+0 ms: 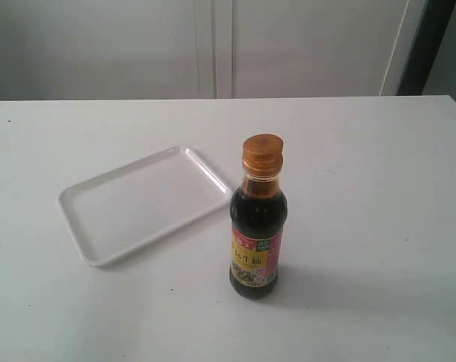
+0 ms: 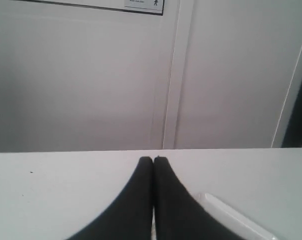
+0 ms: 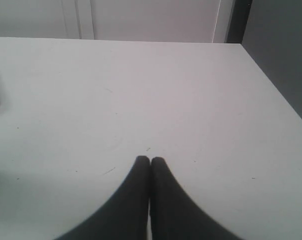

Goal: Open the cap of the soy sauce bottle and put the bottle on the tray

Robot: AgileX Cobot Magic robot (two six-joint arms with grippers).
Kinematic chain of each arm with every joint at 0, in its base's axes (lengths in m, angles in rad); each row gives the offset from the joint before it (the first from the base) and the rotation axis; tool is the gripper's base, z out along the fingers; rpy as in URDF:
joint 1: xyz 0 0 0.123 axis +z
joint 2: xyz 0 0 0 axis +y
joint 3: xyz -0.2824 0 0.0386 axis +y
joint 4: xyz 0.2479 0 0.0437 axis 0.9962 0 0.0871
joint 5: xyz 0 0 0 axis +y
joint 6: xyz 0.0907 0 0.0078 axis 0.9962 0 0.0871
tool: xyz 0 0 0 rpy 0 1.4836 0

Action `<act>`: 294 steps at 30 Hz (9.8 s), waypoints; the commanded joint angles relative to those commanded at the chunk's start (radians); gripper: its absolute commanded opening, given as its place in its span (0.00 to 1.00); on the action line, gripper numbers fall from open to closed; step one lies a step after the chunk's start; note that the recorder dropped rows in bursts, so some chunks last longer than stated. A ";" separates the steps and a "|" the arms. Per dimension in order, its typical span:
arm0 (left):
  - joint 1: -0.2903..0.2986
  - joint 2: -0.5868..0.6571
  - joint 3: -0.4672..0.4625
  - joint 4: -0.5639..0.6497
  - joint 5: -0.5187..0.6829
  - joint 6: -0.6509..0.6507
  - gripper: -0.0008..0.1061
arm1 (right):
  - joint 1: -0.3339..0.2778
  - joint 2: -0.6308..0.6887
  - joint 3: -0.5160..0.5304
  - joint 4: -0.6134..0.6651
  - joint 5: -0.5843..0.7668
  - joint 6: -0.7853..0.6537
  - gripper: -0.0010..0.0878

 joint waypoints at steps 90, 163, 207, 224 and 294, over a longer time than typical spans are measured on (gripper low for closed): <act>-0.350 1.001 -0.261 0.929 -0.919 -0.591 0.95 | 0.000 0.000 0.000 0.000 0.000 0.000 0.01; -0.421 1.360 -0.444 0.806 -0.919 -0.402 0.06 | 0.000 0.000 0.000 0.000 -0.009 0.000 0.01; -0.421 1.360 -0.444 0.837 -0.919 -0.272 0.01 | 0.000 0.409 -0.283 0.143 -0.596 0.072 0.01; -0.421 1.360 -0.444 0.837 -0.919 -0.272 0.01 | 0.072 0.890 -0.347 0.000 -0.852 0.040 0.01; -0.421 1.360 -0.444 0.843 -0.898 -0.274 0.01 | 0.708 1.308 -0.511 0.361 -0.845 -0.735 0.01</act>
